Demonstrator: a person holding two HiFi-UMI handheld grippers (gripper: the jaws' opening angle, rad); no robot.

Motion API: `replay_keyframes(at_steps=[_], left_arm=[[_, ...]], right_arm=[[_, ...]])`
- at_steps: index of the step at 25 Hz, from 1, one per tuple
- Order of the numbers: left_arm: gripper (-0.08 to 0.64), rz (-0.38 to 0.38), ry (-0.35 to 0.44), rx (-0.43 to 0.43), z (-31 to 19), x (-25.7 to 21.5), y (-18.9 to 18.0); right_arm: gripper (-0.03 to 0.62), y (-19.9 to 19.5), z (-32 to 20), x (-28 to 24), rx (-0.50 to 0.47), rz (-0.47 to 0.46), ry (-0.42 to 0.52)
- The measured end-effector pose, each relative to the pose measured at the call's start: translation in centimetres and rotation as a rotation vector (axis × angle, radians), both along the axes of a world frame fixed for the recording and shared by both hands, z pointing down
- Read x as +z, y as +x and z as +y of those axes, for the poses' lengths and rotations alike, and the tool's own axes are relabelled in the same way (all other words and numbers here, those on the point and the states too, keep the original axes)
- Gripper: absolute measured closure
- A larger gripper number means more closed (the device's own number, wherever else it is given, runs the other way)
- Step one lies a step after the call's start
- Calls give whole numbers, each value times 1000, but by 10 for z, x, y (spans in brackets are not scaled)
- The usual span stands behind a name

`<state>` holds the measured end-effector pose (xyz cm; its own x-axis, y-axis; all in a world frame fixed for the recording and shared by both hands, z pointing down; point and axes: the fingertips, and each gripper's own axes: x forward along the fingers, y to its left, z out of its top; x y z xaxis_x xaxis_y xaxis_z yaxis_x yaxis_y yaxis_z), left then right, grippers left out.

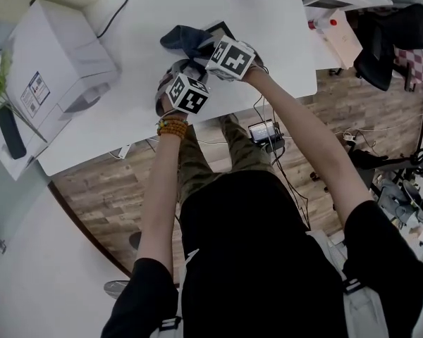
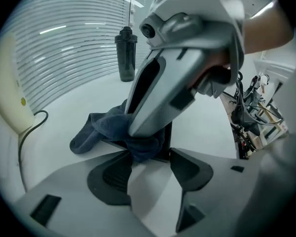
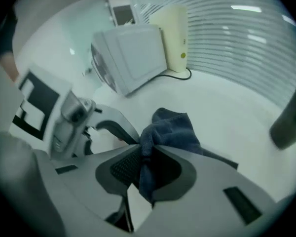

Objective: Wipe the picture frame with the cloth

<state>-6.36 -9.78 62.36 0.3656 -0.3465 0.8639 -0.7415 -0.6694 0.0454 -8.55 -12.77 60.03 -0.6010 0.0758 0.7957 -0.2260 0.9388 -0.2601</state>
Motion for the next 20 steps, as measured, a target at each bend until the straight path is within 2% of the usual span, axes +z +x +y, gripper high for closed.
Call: replay_keyframes(at_steps=[1, 2, 3, 4, 5, 6, 8, 10, 14, 20], left_arm=[[310, -1, -3, 1, 1, 0, 1], [310, -1, -6, 3, 1, 0, 1], [310, -1, -9, 5, 1, 0, 1], [310, 0, -10, 7, 1, 1, 2], [310, 0, -8, 8, 0, 1, 2], [310, 1, -6, 9, -1, 1, 1], [310, 1, -2, 7, -1, 2, -1], [310, 3, -2, 6, 0, 2, -1], [310, 6, 1, 4, -1, 1, 0], [310, 13, 12, 8, -1, 0, 0]], right_arm=[[528, 2, -2, -10, 44, -76, -94], [528, 7, -9, -23, 100, -150, -149], [528, 17, -23, -37, 159, -204, -143], [528, 31, -39, -48, 206, -221, -81], [526, 49, -54, -52, 227, -194, 13], [526, 66, -63, -49, 213, -128, 113], [526, 90, -62, -24, 104, 44, 262], [528, 95, -49, -6, 7, 140, 337], [531, 73, -21, 7, -63, 206, 329], [532, 50, -11, 4, -3, 165, 194]])
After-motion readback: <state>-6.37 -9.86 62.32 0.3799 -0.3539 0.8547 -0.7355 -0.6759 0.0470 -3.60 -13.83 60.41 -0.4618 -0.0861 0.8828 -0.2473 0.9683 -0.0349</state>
